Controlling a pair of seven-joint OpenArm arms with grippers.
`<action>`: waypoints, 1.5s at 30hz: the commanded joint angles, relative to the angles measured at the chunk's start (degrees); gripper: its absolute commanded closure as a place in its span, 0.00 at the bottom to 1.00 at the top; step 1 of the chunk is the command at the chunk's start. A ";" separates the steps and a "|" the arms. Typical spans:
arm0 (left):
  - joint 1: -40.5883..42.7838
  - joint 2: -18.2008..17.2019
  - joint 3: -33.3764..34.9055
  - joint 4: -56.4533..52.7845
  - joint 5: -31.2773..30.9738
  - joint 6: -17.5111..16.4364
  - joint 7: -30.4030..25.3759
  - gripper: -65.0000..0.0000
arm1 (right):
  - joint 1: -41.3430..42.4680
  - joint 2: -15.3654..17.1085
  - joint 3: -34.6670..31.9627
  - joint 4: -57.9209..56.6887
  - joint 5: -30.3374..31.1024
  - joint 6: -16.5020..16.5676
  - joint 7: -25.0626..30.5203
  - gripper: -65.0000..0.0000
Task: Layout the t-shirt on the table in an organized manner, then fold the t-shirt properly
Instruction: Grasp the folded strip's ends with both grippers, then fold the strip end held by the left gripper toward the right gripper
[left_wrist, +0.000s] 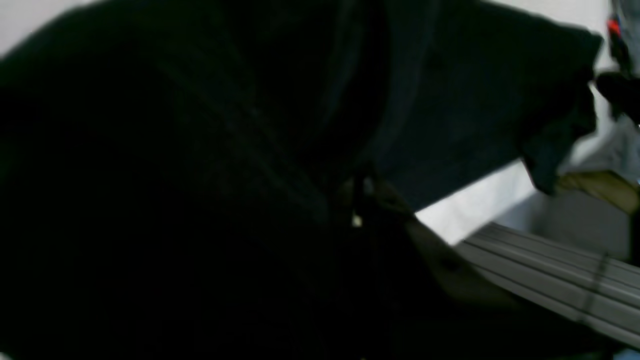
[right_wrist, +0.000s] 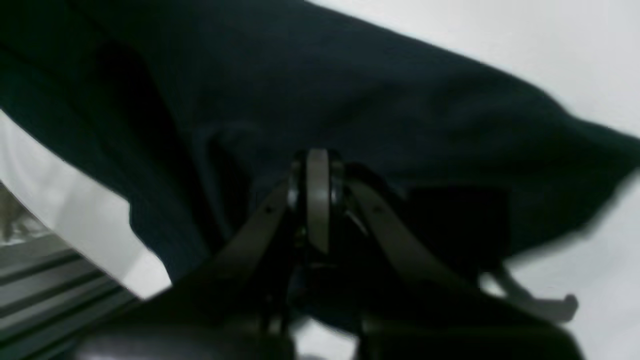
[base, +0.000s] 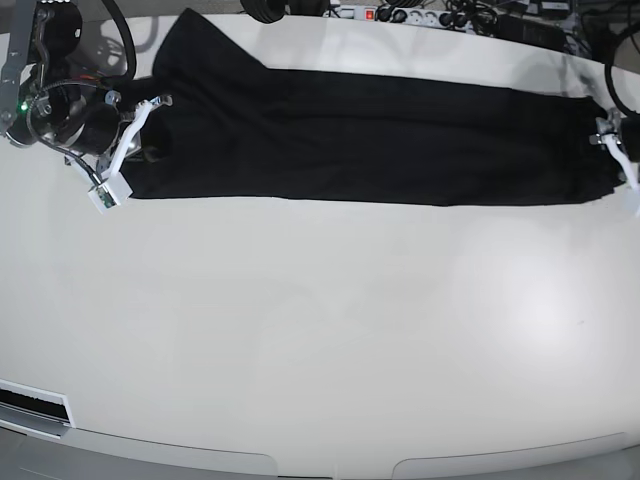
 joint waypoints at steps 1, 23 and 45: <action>-0.63 -2.25 -1.66 0.72 -0.07 -0.30 -1.68 1.00 | 0.11 0.74 0.22 2.14 1.40 -0.20 0.02 0.91; -0.66 -5.92 -4.87 4.55 -17.25 -0.30 13.75 1.00 | -0.09 0.59 0.22 9.81 3.23 -0.37 -0.92 0.86; -1.29 14.10 3.48 15.02 -17.25 -0.30 5.09 1.00 | -0.22 -1.53 0.22 9.77 3.23 0.63 -0.94 0.86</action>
